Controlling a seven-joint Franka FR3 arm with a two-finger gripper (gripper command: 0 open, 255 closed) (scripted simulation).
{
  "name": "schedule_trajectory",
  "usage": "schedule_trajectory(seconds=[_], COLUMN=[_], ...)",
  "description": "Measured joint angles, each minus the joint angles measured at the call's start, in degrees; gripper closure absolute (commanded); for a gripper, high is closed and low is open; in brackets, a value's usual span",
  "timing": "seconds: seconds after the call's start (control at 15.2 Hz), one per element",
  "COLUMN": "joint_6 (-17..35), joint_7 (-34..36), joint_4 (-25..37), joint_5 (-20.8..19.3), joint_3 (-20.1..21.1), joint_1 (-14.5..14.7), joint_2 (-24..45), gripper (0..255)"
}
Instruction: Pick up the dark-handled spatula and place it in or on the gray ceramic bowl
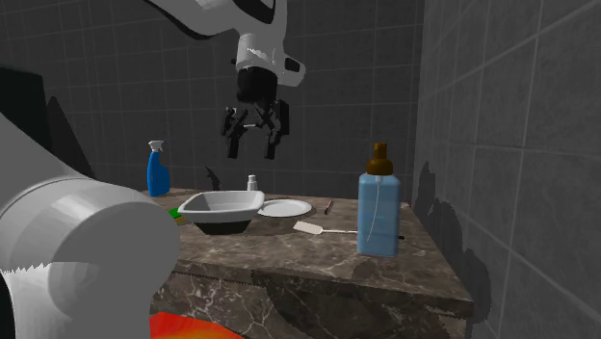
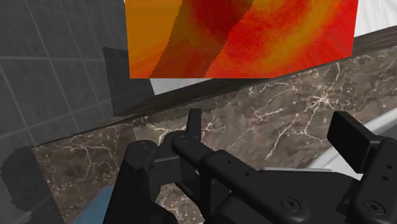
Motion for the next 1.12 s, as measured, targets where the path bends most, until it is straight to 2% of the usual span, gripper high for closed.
schedule_trajectory(seconds=[0.2, 0.66, 1.12], joint_6=[2.51, 17.27, 31.02], joint_7=[2.97, 19.97, 36.78], joint_4=[-0.51, -1.20, 1.93], joint_5=[0.79, 3.84, 3.54], joint_3=[0.79, 4.88, 7.37], joint_1=[-0.81, -5.22, -10.23], joint_2=[1.45, 11.69, 24.38], gripper=[0, 0, 0])
